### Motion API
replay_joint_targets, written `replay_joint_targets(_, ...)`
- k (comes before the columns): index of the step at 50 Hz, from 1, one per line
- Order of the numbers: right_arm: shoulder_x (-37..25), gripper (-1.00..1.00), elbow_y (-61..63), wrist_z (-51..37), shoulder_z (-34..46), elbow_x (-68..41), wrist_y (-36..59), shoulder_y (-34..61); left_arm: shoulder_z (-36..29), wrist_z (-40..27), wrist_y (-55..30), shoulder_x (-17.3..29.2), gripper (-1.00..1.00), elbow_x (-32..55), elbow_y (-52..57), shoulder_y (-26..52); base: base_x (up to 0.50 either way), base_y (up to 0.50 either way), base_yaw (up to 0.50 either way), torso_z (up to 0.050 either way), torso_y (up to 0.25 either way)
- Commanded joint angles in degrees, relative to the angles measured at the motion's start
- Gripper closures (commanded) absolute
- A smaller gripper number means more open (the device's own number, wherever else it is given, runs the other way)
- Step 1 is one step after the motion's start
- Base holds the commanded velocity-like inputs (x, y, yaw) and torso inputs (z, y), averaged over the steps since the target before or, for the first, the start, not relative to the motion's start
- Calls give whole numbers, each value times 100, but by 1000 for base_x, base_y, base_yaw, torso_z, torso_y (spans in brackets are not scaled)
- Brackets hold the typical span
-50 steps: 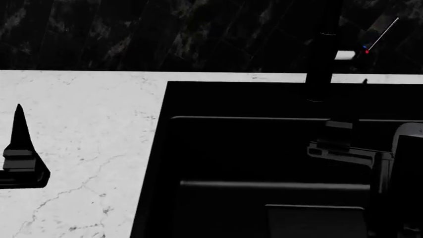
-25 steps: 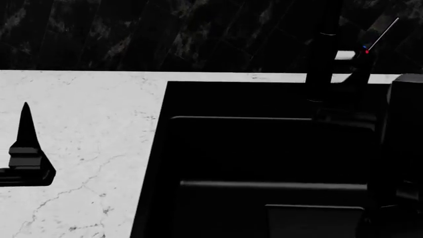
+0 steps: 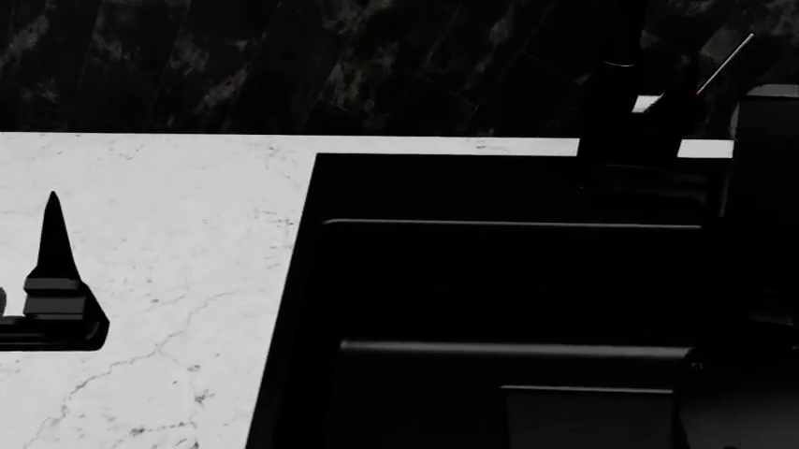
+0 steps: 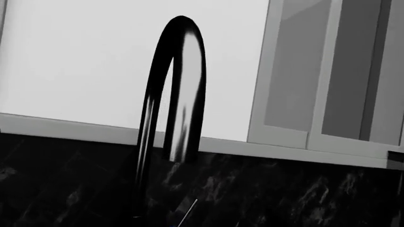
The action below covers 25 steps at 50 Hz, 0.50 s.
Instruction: Turn the sink spout to the left.
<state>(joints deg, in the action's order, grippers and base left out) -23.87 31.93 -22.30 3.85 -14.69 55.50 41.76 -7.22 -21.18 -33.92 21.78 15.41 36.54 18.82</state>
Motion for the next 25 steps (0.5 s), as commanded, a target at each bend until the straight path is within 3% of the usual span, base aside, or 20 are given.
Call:
replay_joint_targets(1,-43,-100,-366,120,146,6,-8,543,-55,-30,28,19,-100,-48,-15,10,0,0,0,0,0)
replay_joint_targets(25,54,-100,-1500,348,425,108,-633,1193,-6,-117,60,13,-100,-22,-51,-9,0,0,0,0,0)
